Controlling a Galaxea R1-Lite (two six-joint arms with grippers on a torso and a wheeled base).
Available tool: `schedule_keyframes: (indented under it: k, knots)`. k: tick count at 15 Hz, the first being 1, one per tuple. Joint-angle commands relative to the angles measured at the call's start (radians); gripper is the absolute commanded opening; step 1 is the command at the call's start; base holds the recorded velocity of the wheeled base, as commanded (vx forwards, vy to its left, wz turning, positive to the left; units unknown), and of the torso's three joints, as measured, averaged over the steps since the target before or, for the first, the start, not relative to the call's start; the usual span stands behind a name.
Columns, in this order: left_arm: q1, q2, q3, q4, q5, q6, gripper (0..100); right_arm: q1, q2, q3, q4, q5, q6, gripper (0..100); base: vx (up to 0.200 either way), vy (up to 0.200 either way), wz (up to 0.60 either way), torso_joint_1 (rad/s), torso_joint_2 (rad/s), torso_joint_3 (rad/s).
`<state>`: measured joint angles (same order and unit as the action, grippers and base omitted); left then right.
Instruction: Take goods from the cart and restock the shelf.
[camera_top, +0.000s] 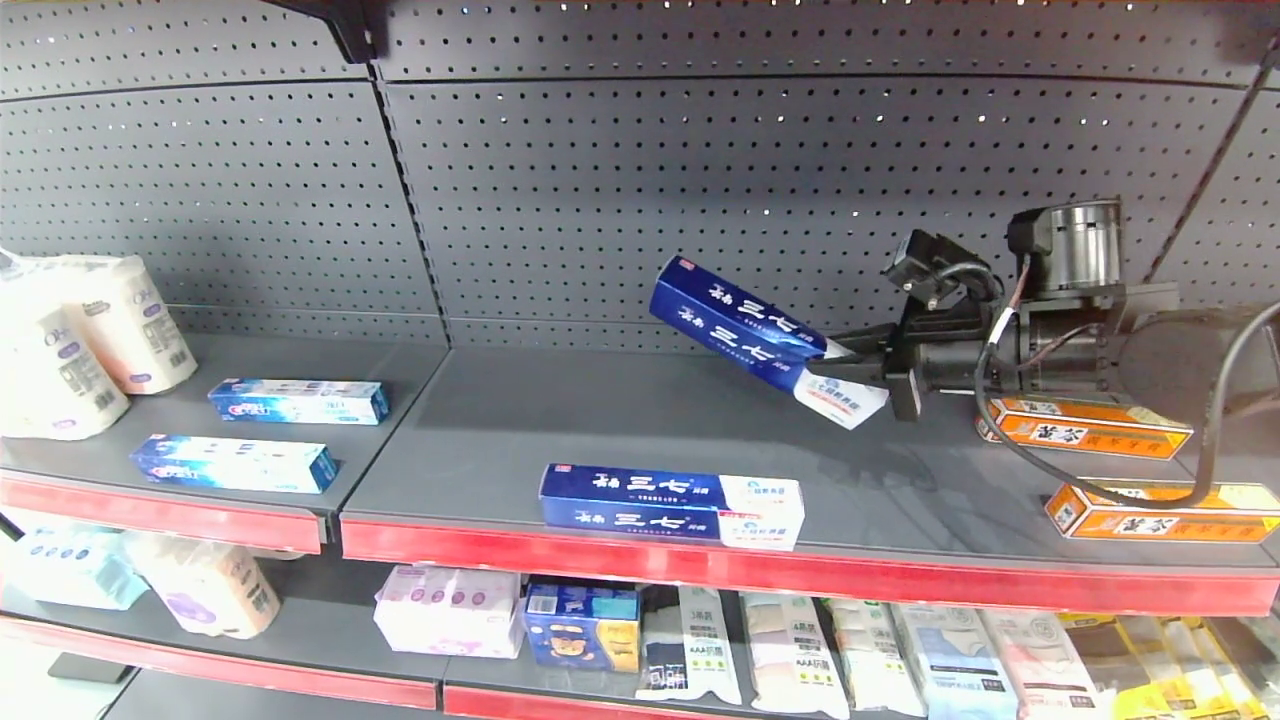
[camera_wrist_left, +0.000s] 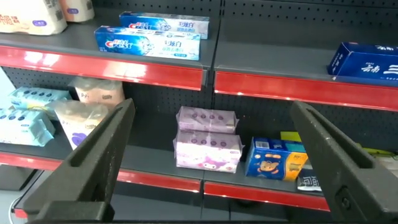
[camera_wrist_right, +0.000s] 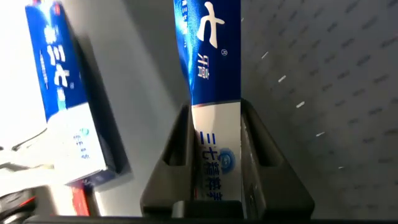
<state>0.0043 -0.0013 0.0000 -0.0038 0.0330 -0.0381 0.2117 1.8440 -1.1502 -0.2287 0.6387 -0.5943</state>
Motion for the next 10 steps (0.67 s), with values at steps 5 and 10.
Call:
schedule_keyframes:
  k: [5, 10]
  knots:
    - [0.0, 0.001, 0.0, -0.001, 0.001, 0.0, 100, -0.008, 0.081, -0.065, 0.08, 0.021, -0.01, 0, 0.0, 0.0, 0.0, 0.0, 0.0, 0.0]
    - [0.0, 0.001, 0.0, -0.001, 0.001, 0.0, 100, -0.006, 0.139, -0.143, 0.134, 0.056, -0.044, 0, 0.0, 0.0, 0.0, 0.0, 0.0, 0.0]
